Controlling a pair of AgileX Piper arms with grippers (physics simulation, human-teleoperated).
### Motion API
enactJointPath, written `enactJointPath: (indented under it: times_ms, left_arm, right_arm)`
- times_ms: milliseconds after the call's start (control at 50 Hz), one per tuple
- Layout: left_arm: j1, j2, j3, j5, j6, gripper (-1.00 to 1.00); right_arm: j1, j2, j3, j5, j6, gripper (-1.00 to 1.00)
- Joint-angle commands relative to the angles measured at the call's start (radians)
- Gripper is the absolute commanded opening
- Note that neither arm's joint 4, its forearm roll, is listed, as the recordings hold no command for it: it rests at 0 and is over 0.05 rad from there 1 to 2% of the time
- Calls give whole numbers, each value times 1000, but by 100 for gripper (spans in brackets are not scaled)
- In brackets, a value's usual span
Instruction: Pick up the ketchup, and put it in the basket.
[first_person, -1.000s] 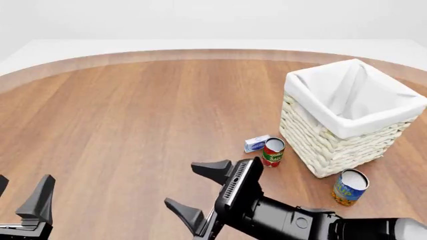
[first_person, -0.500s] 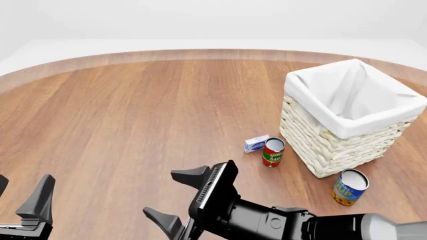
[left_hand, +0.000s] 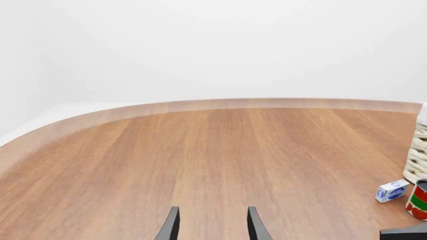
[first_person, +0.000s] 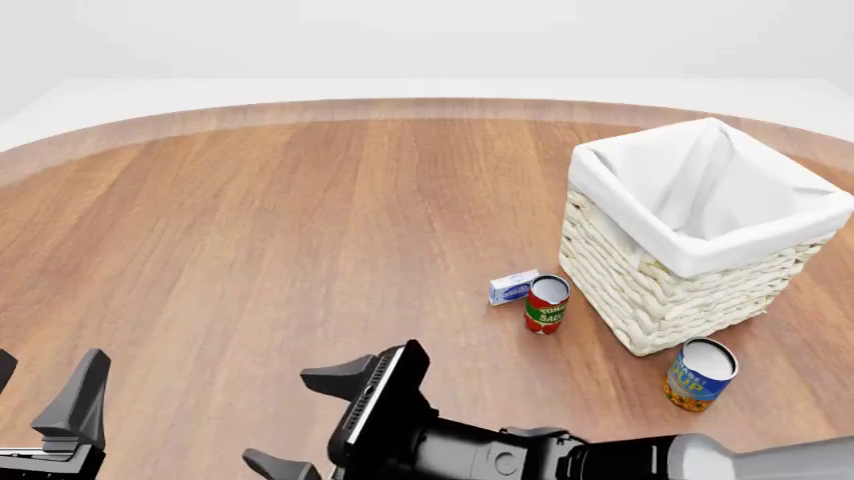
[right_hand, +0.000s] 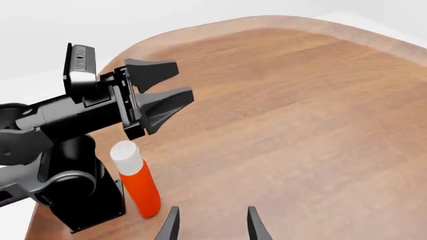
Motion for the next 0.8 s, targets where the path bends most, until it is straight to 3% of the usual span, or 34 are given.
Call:
enactJointPath:
  times_ms: [20, 800]
  left_arm:
    - [0, 0, 0, 0, 0, 100]
    - [0, 0, 0, 0, 0, 100]
  right_arm:
    - [25, 28, -28, 15, 23, 100]
    - [82, 136, -134, 62, 93, 100]
